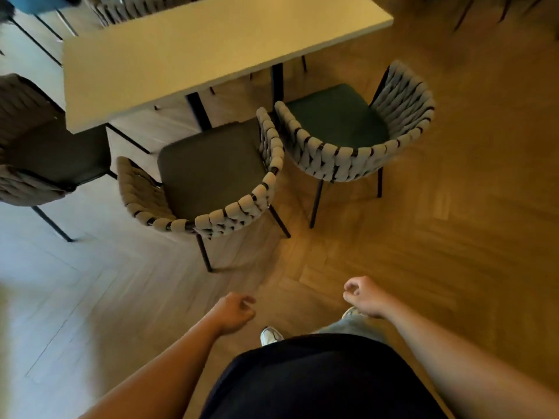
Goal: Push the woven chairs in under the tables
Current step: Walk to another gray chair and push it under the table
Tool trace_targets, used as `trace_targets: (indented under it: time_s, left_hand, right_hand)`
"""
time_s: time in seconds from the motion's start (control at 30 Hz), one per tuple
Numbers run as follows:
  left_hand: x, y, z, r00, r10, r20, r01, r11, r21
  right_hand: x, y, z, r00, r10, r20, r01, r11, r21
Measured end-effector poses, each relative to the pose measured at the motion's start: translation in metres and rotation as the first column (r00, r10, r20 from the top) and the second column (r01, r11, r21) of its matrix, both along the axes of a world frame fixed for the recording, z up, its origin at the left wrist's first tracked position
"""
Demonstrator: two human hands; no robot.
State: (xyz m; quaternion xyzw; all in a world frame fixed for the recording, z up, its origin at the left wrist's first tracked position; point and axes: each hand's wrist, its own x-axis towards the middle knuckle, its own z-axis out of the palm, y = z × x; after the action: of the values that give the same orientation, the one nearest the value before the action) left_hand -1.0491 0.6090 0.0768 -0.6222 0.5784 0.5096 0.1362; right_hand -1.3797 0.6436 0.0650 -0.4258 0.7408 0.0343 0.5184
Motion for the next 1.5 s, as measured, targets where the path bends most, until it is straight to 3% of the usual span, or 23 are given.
trace_targets:
  time_s: [0.27,0.53,0.73,0.9,1.13,1.23,1.5]
  left_hand:
    - [-0.097,-0.030,0.002,0.986,-0.147,0.073,0.149,0.988,-0.030]
    - [-0.325,-0.068,0.008,0.918,-0.396,-0.027,0.393,0.915,-0.088]
    - [-0.467,-0.093,0.013,0.852,-0.518,-0.075,0.512,0.854,-0.091]
    - [-0.562,-0.148,-0.011,0.826,-0.558,-0.080,0.555,0.830,-0.052]
    - [-0.688,-0.278,-0.029,0.810,-0.581,-0.082,0.582,0.813,-0.015]
    - [-0.736,-0.345,-0.020,0.777,-0.627,-0.052,0.623,0.779,-0.072]
    - [-0.837,-0.494,-0.010,0.890,-0.452,-0.057,0.444,0.889,-0.111]
  right_hand:
    - [-0.137,0.076,0.010,0.965,-0.259,0.046,0.259,0.966,0.000]
    - [-0.284,0.134,0.022,0.884,-0.464,0.051,0.465,0.885,-0.015]
    - [-0.366,0.128,0.022,0.807,-0.589,0.043,0.588,0.808,0.041]
    - [-0.443,0.083,0.012,0.774,-0.631,0.046,0.624,0.774,0.107]
    - [-0.578,-0.042,0.012,0.790,-0.613,-0.019,0.613,0.788,0.053]
    - [-0.637,-0.110,0.017,0.804,-0.595,-0.005,0.595,0.804,-0.018]
    - [-0.776,-0.299,0.013,0.876,-0.482,0.003,0.481,0.875,-0.047]
